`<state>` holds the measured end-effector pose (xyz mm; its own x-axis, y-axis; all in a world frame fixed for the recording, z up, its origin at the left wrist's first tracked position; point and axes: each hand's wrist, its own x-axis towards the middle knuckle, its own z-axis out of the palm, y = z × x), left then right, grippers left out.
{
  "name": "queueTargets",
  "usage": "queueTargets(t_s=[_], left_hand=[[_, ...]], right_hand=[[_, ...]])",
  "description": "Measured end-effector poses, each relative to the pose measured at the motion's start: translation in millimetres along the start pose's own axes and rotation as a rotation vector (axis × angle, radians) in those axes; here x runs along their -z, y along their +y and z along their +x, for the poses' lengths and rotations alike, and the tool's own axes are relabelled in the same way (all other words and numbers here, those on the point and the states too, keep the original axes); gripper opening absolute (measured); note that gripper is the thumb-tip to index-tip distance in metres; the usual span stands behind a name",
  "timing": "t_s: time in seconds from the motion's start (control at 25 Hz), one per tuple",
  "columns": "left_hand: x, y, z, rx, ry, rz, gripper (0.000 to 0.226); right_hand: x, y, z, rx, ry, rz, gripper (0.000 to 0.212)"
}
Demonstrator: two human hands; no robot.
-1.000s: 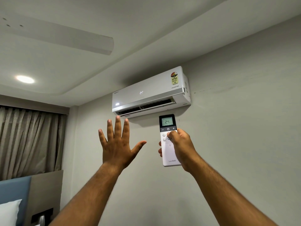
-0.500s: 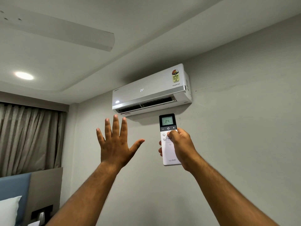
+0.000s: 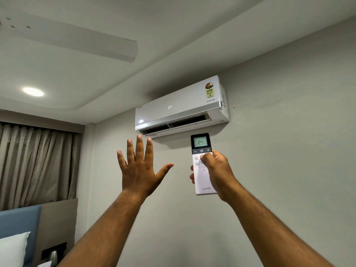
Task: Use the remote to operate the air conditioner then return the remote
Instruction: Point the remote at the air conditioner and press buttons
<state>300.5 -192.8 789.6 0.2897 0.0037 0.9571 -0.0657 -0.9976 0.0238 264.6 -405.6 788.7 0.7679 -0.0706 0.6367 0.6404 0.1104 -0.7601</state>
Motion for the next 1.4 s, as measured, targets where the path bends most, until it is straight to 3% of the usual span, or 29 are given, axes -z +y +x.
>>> queueTargets(t_s=[1.4], left_hand=[[6.7,-5.4,1.3,-0.002,0.015,0.014,0.099]], right_hand=[[-4.3,1.8,-1.5,0.015,-0.014,-0.008,0.015]])
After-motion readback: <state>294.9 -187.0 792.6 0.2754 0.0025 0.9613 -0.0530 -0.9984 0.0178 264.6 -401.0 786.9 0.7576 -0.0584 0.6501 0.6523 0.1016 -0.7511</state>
